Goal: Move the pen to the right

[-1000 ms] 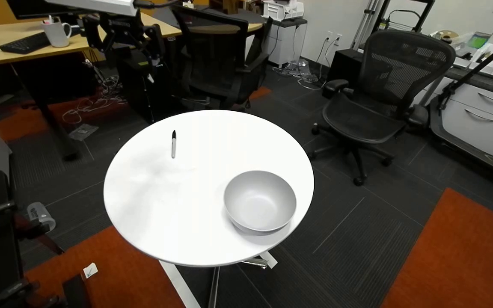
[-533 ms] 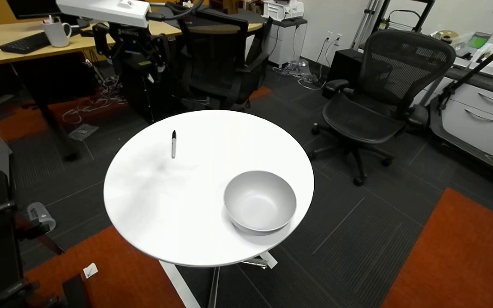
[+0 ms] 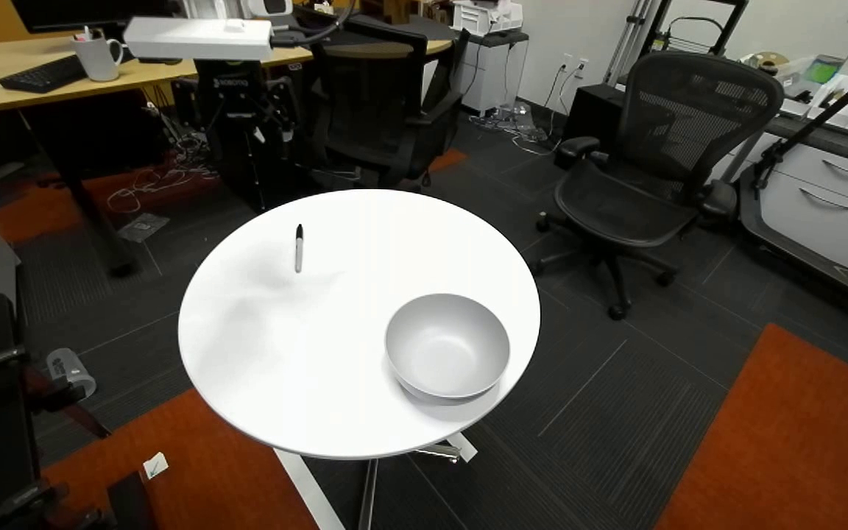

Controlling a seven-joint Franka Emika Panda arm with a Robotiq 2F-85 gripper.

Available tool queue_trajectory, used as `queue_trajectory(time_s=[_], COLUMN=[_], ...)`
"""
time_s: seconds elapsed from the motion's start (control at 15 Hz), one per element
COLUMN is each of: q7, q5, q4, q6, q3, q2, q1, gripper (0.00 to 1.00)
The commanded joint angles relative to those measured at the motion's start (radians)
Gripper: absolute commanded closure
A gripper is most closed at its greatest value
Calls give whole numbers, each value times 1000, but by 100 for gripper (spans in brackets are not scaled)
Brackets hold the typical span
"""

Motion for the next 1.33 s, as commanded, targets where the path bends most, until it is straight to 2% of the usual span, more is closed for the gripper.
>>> queue_trajectory(time_s=[0.0,0.53,1.0,1.27], q7=[-16,-128,-211,-211], q5=[-85,-66,-41,-46], q4=[25,95,200,253], q6=[108,326,331,318], q3=[32,92,140,150], q2=[101,310,447,508], q1=[-15,-85,-152,-156], gripper=[0,0,0,0])
